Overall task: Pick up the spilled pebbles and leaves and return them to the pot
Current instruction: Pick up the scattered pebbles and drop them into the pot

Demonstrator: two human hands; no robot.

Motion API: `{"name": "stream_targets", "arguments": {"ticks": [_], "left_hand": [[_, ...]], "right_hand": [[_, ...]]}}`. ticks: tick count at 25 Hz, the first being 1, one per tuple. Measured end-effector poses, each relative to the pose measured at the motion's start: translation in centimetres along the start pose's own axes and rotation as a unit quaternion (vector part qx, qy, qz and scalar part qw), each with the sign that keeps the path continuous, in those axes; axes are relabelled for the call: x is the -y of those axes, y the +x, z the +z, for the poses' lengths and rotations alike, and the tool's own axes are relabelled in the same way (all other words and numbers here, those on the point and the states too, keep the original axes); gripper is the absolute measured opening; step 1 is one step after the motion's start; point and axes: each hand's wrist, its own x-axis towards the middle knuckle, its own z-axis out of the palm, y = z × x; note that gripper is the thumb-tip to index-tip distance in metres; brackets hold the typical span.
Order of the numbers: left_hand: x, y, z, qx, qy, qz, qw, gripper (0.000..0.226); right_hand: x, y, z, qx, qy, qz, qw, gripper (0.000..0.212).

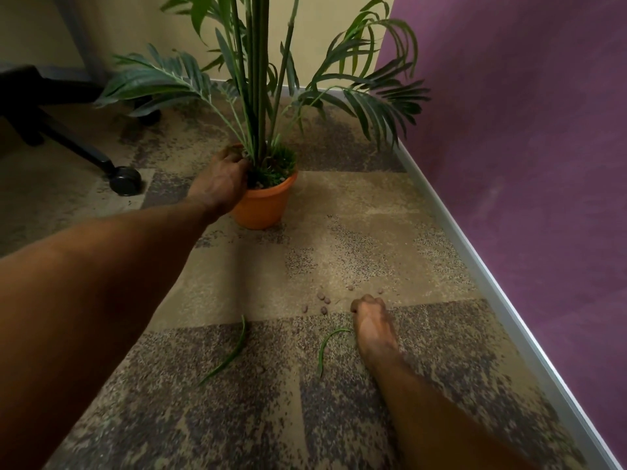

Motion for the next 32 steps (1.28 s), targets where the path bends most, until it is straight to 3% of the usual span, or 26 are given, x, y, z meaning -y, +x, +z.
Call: {"name": "stream_targets", "arguments": {"ticks": [6, 11, 21, 24, 32], "left_hand": [[0.4, -3.6, 0.6, 0.006, 0.044, 0.017, 0.999, 0.055], [0.1, -7.6, 2.1, 0.030, 0.072, 0.072, 0.994, 0.067], [-1.5, -14.3, 6.1, 0.124, 0.058, 0.122, 0.983, 0.067], [-0.2, -15.6, 7.8, 0.160, 0.060, 0.155, 0.973, 0.066], [-0.5, -16.0, 11.1, 0.186, 0.006, 0.150, 0.971, 0.063]], "right_hand": [[1.7, 0.7, 0.0, -0.001, 0.021, -0.039, 0.999, 0.022], [8.0, 2.6, -1.4, -0.048, 0.028, -0.129, 0.990, 0.029], [19.7, 9.5, -5.7, -0.143, 0.055, -0.299, 0.942, 0.018], [22.0, 11.5, -6.5, -0.170, 0.061, -0.319, 0.930, 0.018], [25.1, 15.8, -6.4, -0.207, 0.078, -0.348, 0.911, 0.020]]}}
